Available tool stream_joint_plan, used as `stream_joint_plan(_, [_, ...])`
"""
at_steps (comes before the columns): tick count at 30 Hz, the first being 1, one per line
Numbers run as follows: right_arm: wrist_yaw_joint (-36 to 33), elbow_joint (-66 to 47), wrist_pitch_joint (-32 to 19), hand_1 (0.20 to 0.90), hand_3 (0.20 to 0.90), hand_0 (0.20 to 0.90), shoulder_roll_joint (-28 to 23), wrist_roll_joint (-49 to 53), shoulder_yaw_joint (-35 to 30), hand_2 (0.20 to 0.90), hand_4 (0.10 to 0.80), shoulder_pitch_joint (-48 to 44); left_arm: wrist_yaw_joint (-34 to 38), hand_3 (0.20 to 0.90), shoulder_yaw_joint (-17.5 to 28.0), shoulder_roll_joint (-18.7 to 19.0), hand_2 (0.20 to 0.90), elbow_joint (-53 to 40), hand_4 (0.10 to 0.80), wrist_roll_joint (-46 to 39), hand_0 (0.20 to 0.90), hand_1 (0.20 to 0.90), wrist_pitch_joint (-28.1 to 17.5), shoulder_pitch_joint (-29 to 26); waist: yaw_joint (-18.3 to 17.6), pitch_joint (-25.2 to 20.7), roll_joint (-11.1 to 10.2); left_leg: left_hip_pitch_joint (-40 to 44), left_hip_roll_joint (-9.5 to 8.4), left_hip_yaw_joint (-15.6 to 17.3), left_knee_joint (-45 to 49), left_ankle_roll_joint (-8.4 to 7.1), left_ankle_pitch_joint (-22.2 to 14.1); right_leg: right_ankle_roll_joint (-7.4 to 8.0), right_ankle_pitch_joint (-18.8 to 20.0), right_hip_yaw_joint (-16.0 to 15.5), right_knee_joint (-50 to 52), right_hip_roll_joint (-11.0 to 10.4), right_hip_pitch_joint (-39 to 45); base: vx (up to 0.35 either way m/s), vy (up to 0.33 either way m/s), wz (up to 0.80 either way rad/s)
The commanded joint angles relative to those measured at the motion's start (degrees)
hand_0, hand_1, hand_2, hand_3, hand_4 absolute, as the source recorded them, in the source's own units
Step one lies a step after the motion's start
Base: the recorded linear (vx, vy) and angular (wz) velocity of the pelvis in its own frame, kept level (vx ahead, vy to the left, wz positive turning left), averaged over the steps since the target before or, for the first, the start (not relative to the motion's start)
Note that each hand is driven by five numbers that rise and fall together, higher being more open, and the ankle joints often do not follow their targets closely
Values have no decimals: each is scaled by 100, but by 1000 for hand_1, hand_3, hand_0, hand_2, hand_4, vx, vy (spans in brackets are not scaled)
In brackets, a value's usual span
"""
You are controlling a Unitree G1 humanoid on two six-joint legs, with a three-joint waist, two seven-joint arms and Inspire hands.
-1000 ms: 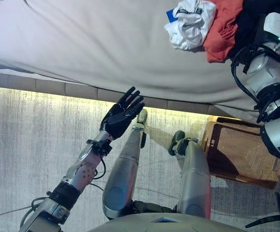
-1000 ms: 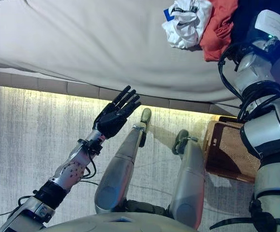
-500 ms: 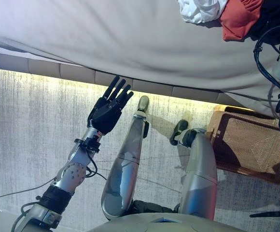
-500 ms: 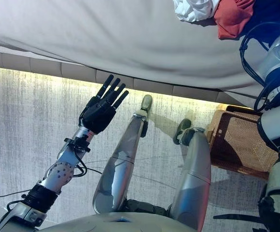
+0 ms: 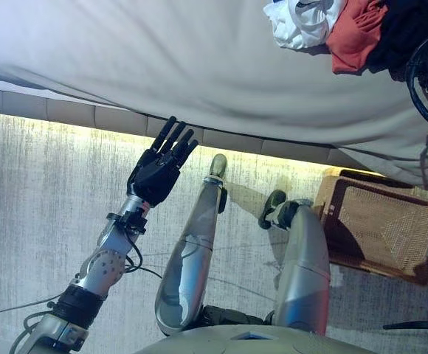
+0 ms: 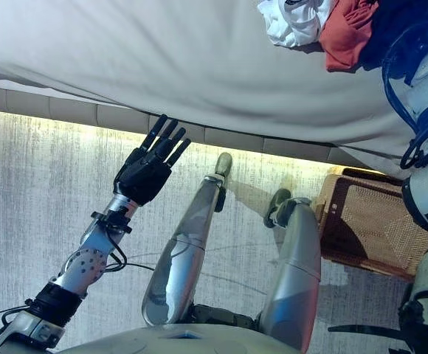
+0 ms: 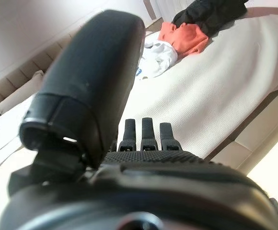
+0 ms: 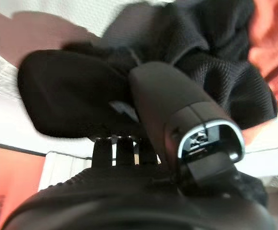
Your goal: Pick up the clothes from the bed and place them into the basket
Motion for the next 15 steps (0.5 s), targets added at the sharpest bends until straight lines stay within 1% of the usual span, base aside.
stream_joint_plan(1, [-365,-244,-420,300,200,300,-872,57,-8,300,100,-220,-503,900,315,-148,900,-709,800,-16,900,900,-279,300,61,-272,79,588,1,357,1601,412,-1454,-47,235,-37,-503,472,641,-5,36,-10])
stream_joint_plan(2, [-366,-246,-420,300,200,300,-873,56,-14,300,100,-213,-503,900,314,-146,900,-709,800,-16,900,900,-279,302,62,-272,78,593,2,356,1598,412,-1453,-47,236,-38,-506,473,646,-9,81,-4])
stream_joint_plan(5, [-362,-334,-475,300,200,300,-946,-18,-172,300,100,69,-578,900,315,-203,900,-579,800,-39,900,900,-320,243,-4,-272,15,1136,35,443,1271,422,-1442,-53,244,-49,-786,453,1164,-5,82,18])
stream_joint_plan(8, [-362,-374,-528,300,200,300,-997,-78,-371,300,100,240,-577,900,297,-247,900,-520,800,-22,900,900,-298,207,-41,-306,-58,1556,37,468,1000,411,-1430,-40,277,-48,-1009,439,1565,8,72,-13])
stream_joint_plan(13, [-403,-624,-655,300,200,300,-1231,-151,-645,300,100,612,-439,900,166,-318,900,-487,800,83,900,900,-306,176,-151,-642,-253,2337,186,541,191,379,-1345,11,408,-36,-1686,435,2288,34,94,0])
stream_joint_plan(14, [-442,-723,-666,300,200,300,-1306,-103,-721,300,100,694,-383,900,146,-329,900,-492,800,125,900,900,-310,159,-193,-735,-313,2440,208,562,-71,390,-1165,-11,578,-66,-1938,429,2396,-4,86,-13])
stream_joint_plan(15, [-443,-897,-669,300,200,300,-1416,-12,-869,300,100,842,-342,900,111,-338,900,-451,800,163,900,900,-305,164,-232,-834,-393,2717,247,573,-381,369,-1102,18,650,-63,-2249,452,2676,1,84,-10])
